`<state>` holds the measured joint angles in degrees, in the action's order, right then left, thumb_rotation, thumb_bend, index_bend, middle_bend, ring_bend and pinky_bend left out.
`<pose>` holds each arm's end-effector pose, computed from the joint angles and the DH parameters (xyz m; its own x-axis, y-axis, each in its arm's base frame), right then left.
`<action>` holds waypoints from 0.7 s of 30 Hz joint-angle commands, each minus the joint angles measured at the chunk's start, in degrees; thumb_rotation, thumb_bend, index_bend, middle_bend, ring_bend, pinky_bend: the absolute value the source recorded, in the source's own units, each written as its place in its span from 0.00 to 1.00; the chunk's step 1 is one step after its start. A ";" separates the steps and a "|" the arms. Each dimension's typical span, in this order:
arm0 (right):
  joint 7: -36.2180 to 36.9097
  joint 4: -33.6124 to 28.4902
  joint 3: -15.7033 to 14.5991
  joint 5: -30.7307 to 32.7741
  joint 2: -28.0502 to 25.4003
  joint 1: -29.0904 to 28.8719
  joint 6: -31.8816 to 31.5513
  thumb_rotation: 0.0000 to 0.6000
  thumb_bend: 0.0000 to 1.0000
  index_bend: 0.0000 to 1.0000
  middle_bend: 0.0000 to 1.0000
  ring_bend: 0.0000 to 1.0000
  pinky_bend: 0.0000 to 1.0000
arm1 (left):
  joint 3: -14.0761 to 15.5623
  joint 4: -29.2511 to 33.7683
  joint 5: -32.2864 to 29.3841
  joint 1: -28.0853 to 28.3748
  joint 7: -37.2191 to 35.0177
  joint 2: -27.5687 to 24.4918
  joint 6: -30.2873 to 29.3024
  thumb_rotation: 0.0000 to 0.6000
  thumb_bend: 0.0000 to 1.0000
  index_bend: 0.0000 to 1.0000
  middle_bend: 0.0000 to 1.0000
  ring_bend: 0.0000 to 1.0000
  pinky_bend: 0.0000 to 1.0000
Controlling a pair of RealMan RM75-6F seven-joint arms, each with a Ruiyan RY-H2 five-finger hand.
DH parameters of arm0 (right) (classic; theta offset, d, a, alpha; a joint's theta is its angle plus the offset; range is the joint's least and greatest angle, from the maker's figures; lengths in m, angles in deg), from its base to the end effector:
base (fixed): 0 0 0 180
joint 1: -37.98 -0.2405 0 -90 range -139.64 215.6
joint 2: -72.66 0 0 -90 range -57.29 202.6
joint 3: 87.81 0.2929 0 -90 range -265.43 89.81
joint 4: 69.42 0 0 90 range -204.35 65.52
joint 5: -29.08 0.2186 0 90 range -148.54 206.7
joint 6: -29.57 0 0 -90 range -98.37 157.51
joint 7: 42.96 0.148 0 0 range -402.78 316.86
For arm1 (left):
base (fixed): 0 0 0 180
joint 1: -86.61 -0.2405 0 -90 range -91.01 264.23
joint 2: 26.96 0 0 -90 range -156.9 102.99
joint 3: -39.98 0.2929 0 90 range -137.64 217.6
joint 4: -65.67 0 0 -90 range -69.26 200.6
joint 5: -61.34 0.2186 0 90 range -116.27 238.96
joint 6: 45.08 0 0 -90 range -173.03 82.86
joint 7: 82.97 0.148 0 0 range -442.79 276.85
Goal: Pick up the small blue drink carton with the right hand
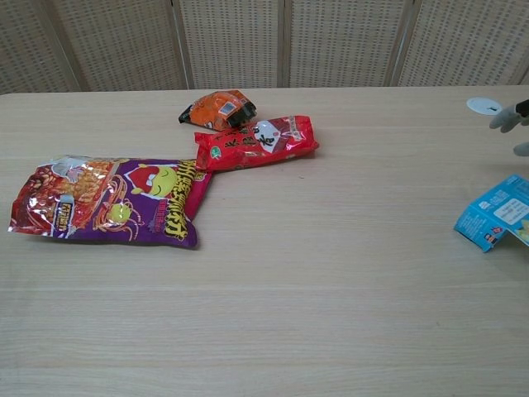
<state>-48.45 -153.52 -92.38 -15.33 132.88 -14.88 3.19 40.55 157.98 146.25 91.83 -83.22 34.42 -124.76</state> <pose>-0.2863 -0.4085 0.1259 0.4410 -0.6267 0.6425 -0.8510 -0.0645 0.5212 -0.3635 0.1764 0.1655 0.4324 0.1491 0.8893 0.8988 0.0082 -0.4384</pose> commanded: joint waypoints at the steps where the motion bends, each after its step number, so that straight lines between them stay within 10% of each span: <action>1: 1.62 1.32 0.82 -2.01 1.54 2.23 -2.83 0.58 0.42 0.00 0.00 0.00 0.00 | 0.07 0.02 0.03 0.04 -0.06 0.00 0.11 1.00 0.00 0.05 0.00 0.00 0.00; 8: 6.58 1.56 0.15 -24.05 1.21 9.68 -11.80 0.80 0.43 0.00 0.00 0.00 0.00 | 0.20 0.07 0.17 0.06 -0.31 -0.07 0.20 1.00 0.00 0.05 0.00 0.00 0.00; 21: 22.43 12.26 -6.89 -48.26 3.02 10.52 -12.90 0.82 0.44 0.00 0.00 0.00 0.00 | 0.60 0.15 1.01 0.16 0.04 0.18 0.15 1.00 0.00 0.05 0.00 0.00 0.00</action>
<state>-27.43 -142.75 -97.65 -61.61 135.52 -4.24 -10.25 41.16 158.12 147.28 92.01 -83.20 34.60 -124.60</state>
